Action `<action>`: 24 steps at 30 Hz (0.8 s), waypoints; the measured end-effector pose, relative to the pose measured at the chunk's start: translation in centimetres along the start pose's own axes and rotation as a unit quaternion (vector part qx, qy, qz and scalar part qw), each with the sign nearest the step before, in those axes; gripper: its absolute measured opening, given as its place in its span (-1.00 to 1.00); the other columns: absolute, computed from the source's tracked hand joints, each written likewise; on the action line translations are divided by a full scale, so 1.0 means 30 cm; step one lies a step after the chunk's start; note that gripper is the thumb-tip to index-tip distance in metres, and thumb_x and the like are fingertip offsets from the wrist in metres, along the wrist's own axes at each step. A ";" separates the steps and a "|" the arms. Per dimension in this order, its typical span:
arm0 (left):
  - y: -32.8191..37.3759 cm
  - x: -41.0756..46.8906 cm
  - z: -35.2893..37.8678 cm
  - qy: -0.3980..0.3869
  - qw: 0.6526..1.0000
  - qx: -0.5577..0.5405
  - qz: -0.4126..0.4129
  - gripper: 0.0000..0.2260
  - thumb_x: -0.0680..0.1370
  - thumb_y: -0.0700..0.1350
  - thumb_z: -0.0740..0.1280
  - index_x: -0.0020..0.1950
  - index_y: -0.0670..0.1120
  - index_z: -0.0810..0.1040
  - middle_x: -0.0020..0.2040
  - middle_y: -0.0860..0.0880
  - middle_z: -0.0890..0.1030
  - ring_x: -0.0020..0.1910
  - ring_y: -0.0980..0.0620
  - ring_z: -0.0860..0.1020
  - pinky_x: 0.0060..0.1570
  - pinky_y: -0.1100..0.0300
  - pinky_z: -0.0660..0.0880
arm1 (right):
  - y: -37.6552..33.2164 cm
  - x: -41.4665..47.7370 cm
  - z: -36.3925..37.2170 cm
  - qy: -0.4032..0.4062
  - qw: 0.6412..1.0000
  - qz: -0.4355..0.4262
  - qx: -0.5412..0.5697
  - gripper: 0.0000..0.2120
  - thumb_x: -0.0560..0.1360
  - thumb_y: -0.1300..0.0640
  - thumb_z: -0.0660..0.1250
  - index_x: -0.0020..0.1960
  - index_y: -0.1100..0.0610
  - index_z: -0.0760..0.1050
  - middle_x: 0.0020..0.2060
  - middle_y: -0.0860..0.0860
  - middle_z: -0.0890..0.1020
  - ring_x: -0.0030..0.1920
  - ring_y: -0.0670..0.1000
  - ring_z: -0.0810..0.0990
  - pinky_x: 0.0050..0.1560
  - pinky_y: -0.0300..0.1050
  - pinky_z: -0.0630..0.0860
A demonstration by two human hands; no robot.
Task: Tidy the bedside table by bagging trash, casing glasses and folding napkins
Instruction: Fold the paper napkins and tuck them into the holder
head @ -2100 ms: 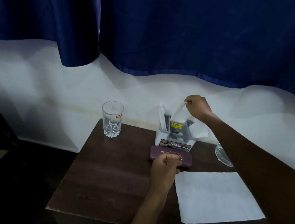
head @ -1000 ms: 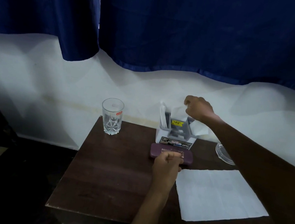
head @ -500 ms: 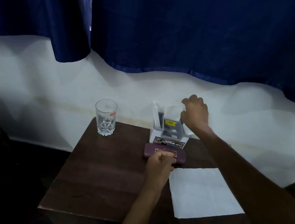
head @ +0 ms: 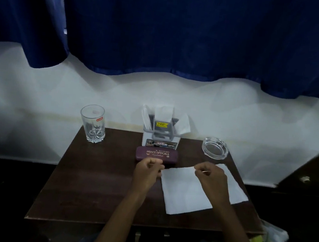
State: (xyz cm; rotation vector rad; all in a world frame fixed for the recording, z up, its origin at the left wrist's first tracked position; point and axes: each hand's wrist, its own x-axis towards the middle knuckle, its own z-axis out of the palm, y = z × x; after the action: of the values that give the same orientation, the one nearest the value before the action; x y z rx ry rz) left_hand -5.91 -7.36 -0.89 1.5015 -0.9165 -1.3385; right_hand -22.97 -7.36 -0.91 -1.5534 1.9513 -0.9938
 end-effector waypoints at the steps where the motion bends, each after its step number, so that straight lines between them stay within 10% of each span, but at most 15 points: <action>1: -0.016 0.005 0.003 0.002 1.000 0.012 -0.003 -0.88 0.55 -0.21 0.25 0.03 -0.16 0.55 -0.13 -0.04 0.62 -0.24 0.11 0.55 -0.46 0.48 0.44 | 0.019 0.007 -0.006 -0.007 1.000 0.005 -0.010 -0.90 0.43 0.33 0.32 -0.16 0.22 0.60 -0.18 0.05 0.64 -0.19 -0.04 0.54 -0.22 -0.42 0.35; 6: -0.109 0.064 0.045 0.020 0.966 0.254 0.053 -0.83 0.53 -0.19 0.25 0.09 -0.09 0.57 0.11 -0.08 0.61 0.10 -0.04 0.55 0.10 0.12 0.48 | 0.120 0.049 0.024 -0.043 0.994 0.032 -0.092 -0.86 0.48 0.28 0.28 -0.07 0.29 0.61 -0.09 0.15 0.68 -0.15 0.00 0.57 -0.06 -0.29 0.40; 13: -0.184 0.061 0.125 0.032 0.873 0.475 0.102 -0.65 0.53 -0.03 0.27 0.31 0.03 0.42 0.21 -0.05 0.46 0.20 -0.07 0.43 0.14 0.07 0.43 | 0.126 0.117 0.041 -0.051 0.994 0.086 -0.036 -0.85 0.48 0.25 0.28 -0.08 0.30 0.59 -0.18 0.21 0.66 -0.18 0.16 0.64 -0.03 0.06 0.59; 19: -0.184 0.082 0.097 -0.004 0.928 0.355 0.112 -0.85 0.48 -0.17 0.31 -0.24 0.06 0.46 -0.14 0.03 0.55 -0.10 0.03 0.51 -0.15 0.15 0.44 | 0.118 0.123 0.022 -0.038 0.997 0.069 -0.011 -0.87 0.48 0.25 0.30 -0.06 0.25 0.60 -0.15 0.15 0.67 -0.15 0.11 0.64 0.02 0.04 0.59; 24: -0.085 0.095 0.064 -0.013 0.989 0.133 0.062 -0.87 0.50 -0.26 0.22 -0.22 -0.08 0.44 -0.28 0.01 0.47 -0.29 0.08 0.38 -0.31 0.21 0.28 | 0.100 0.131 0.016 -0.006 1.000 0.027 0.011 -0.87 0.48 0.27 0.26 -0.11 0.23 0.59 -0.20 0.05 0.63 -0.18 0.03 0.59 -0.10 -0.09 0.54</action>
State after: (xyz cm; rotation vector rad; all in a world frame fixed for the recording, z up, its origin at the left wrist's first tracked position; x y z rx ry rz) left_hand -7.49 -9.47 -4.23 1.6006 -1.2244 -1.1842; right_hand -25.54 -10.95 -3.17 -1.4832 1.9575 -0.9792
